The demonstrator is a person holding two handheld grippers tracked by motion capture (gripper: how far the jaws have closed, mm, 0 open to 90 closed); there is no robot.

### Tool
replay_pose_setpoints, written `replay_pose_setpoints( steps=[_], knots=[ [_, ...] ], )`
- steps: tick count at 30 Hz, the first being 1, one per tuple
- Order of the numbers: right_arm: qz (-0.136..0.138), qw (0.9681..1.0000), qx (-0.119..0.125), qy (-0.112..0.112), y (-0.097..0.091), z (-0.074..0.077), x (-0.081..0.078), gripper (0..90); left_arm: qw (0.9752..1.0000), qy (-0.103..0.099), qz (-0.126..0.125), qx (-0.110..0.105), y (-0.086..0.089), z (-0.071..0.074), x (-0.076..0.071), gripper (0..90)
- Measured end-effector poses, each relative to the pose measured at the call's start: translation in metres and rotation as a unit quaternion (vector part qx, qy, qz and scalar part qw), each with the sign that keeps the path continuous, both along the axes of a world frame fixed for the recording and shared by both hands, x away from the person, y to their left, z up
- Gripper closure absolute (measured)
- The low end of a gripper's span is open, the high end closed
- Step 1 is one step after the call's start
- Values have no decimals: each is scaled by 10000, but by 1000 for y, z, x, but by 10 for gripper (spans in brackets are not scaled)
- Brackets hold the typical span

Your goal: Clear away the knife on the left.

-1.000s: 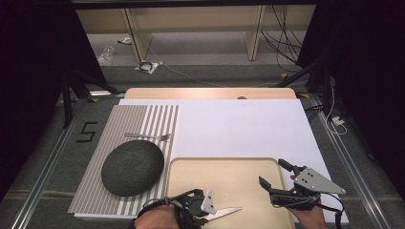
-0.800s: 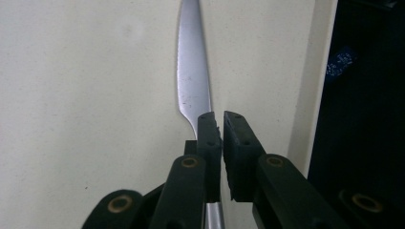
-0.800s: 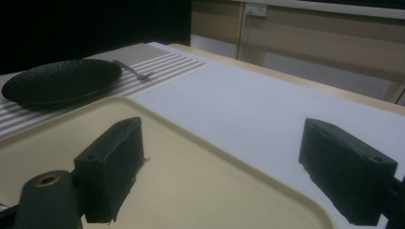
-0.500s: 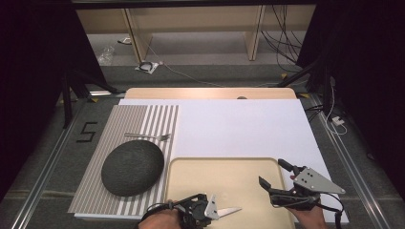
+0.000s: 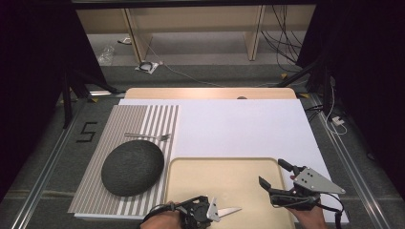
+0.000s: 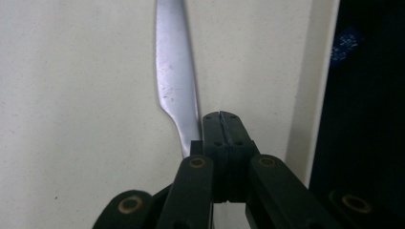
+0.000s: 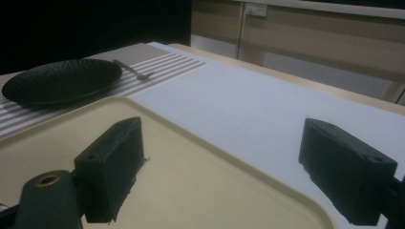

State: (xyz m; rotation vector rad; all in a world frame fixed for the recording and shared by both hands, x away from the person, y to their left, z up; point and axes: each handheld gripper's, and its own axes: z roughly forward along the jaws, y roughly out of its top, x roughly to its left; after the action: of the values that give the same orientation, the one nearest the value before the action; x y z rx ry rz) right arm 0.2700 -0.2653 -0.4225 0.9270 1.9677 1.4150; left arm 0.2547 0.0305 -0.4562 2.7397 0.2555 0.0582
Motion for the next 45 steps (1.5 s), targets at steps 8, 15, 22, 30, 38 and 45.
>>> replay_pose_setpoints(
  steps=[8, 15, 22, 30, 38, 45],
  knots=[
    [8, 10000, 30, -19, 0, 0, 0, 162, 10000, 8, 75, 15, 2, -4, 3, 893],
    [5, 10000, -4, 6, 0, 0, 0, 162, 9998, 6, 198, -73, 8, -5, 10, 893],
    [5, 10000, -4, 6, 0, 0, 0, 162, 9991, -39, 383, -157, 13, -5, 16, 893],
    [9, 10000, 20, -19, 0, 0, 0, 162, 9985, -61, 525, -165, 21, -5, 23, 893],
    [13, 10000, 28, -27, 0, 0, 0, 162, 9979, -15, 614, -225, 29, -5, 27, 892],
    [20, 10000, 37, -27, 0, 0, 0, 162, 9973, -25, 710, -203, 36, -6, 30, 893]
  ],
)
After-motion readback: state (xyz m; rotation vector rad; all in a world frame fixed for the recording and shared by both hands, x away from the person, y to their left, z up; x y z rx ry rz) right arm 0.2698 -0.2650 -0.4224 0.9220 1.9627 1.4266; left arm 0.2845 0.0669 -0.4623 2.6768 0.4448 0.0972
